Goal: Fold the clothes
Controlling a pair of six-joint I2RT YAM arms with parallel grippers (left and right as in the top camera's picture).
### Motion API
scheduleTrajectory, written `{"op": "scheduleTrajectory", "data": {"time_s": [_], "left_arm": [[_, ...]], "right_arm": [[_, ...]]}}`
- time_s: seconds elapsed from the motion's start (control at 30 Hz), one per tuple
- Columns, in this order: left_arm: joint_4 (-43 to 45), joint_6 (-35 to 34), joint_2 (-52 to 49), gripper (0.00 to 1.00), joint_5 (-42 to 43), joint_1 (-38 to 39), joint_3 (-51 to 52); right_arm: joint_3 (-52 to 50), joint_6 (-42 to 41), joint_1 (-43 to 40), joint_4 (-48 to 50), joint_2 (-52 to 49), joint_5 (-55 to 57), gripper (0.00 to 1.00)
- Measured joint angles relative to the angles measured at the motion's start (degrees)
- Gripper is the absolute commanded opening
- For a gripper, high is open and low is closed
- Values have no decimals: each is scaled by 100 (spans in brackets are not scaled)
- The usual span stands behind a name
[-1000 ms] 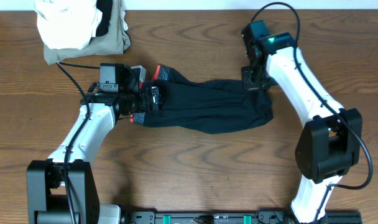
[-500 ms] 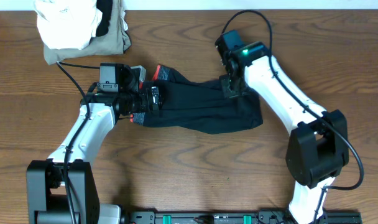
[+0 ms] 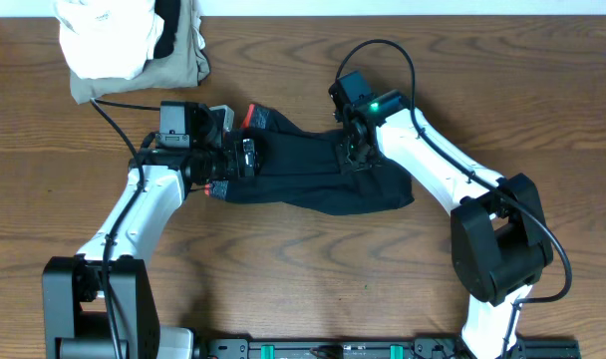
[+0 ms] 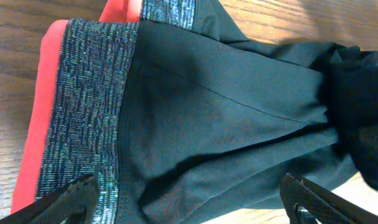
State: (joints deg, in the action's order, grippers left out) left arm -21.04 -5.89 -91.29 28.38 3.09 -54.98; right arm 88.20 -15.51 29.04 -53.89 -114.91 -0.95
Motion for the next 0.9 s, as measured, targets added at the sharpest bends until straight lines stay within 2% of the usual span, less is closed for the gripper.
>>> {"op": "scheduleTrajectory", "data": {"time_s": [0.1, 0.4, 0.53, 0.57, 0.6, 0.63, 0.73, 0.83, 0.9], "left_arm": [[0, 0, 0, 95, 0, 0, 0], [2, 0, 0, 95, 0, 0, 0], [0, 0, 0, 95, 0, 0, 0], [2, 0, 0, 95, 0, 0, 0], [0, 0, 0, 95, 0, 0, 0], [2, 0, 0, 95, 0, 0, 0], [2, 0, 0, 95, 0, 0, 0], [2, 0, 0, 95, 0, 0, 0], [0, 0, 0, 95, 0, 0, 0]], "right_arm": [[0, -20, 33, 68, 0, -103, 61], [37, -63, 59, 72, 0, -212, 56], [361, -85, 39, -214, 0, -212, 54], [461, -85, 37, -286, 0, -212, 52], [570, -85, 35, -358, 0, -212, 46], [664, -83, 35, -385, 0, -210, 35], [769, -96, 24, -348, 0, -236, 21], [769, -142, -4, -343, 0, -332, 19], [769, -153, -4, -334, 0, -363, 11]]}}
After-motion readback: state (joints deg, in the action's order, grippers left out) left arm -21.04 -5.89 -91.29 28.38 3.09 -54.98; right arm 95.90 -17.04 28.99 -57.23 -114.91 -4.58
